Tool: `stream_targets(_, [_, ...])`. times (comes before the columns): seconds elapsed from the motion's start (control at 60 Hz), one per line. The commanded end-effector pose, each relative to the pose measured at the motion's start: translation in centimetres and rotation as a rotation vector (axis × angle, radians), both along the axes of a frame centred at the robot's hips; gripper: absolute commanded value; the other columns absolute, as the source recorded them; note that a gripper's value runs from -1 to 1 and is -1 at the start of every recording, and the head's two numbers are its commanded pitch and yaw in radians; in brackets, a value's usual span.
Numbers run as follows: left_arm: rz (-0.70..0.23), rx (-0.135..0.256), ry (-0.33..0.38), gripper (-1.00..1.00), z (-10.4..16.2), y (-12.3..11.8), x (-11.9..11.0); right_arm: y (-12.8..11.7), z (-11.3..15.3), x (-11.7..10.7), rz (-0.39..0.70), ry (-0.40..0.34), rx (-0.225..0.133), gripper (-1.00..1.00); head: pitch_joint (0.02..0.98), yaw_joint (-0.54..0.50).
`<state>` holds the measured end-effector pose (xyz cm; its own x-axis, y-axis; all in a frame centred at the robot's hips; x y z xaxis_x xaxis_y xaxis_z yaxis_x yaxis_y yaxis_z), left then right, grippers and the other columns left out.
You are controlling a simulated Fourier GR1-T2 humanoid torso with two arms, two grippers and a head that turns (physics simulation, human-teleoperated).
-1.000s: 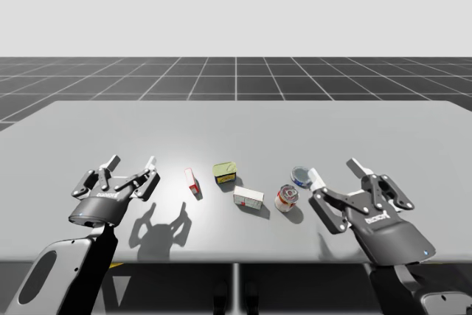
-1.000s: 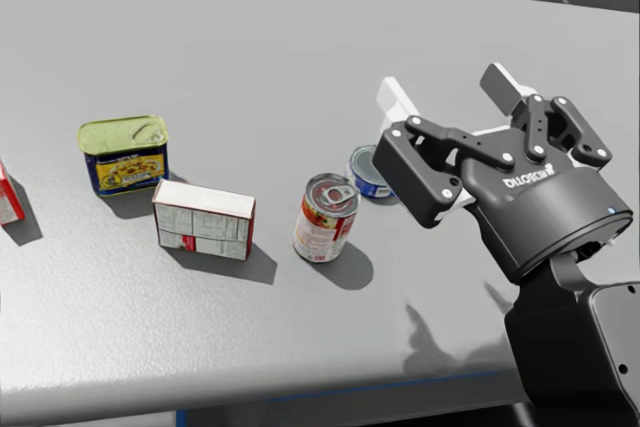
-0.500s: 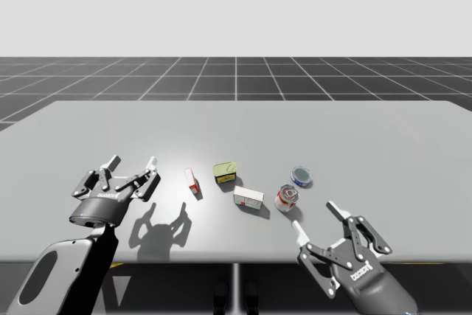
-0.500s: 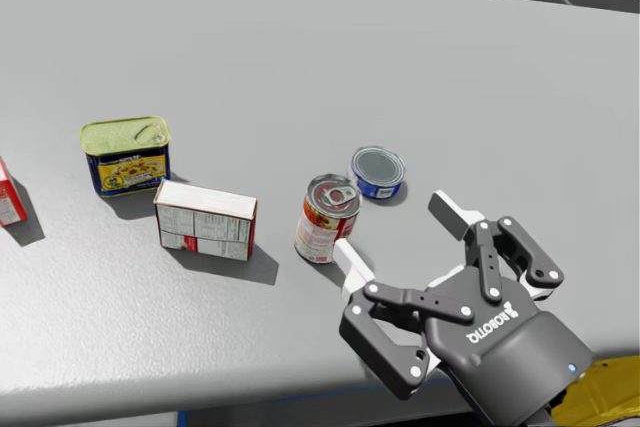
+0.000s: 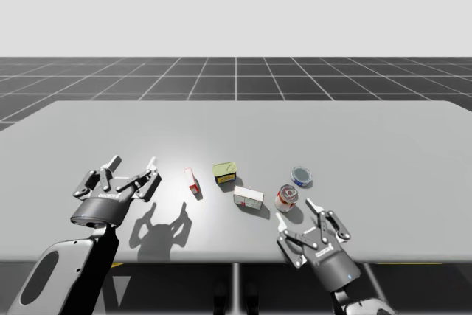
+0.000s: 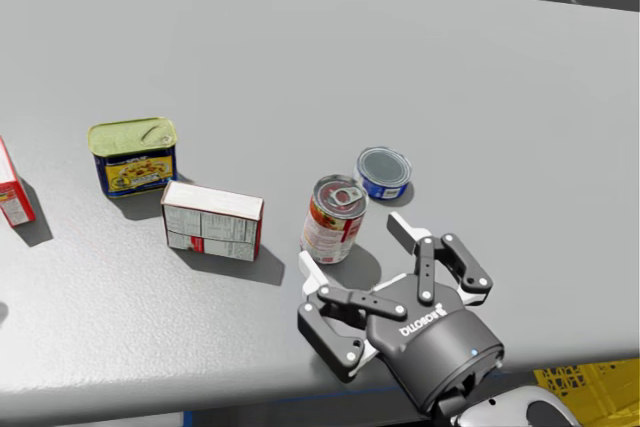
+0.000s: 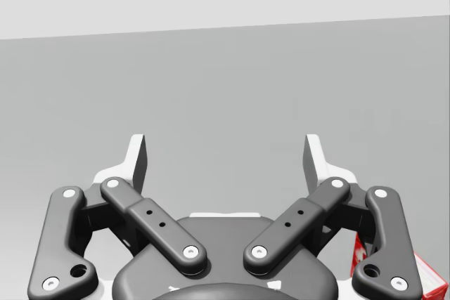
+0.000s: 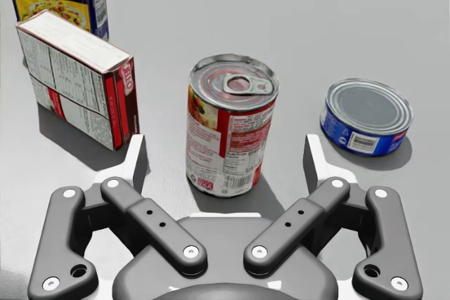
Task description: Pick up the tomato soup can and lift it.
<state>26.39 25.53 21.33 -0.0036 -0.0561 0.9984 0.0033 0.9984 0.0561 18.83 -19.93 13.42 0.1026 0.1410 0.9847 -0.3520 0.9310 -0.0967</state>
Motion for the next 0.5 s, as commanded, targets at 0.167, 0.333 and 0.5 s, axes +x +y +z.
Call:
stream_targets(0.167, [0.001,0.000,-0.002,-1.00,0.0,0.0,0.0,0.9,-1.2,3.6,-0.048,0.050,0.002,-1.00,0.853,-0.25])
stream_targets(0.333, [0.004,-0.002,-0.003,-1.00,0.1,0.1,-0.1,1.0,-1.3,4.8,-0.064,0.071,0.003,-1.00,0.850,-0.25])
stream_targets(0.5, [0.003,-0.002,-0.004,-1.00,0.1,0.1,-0.1,0.9,-1.6,5.4,-0.068,0.109,0.024,-1.00,0.845,-0.25])
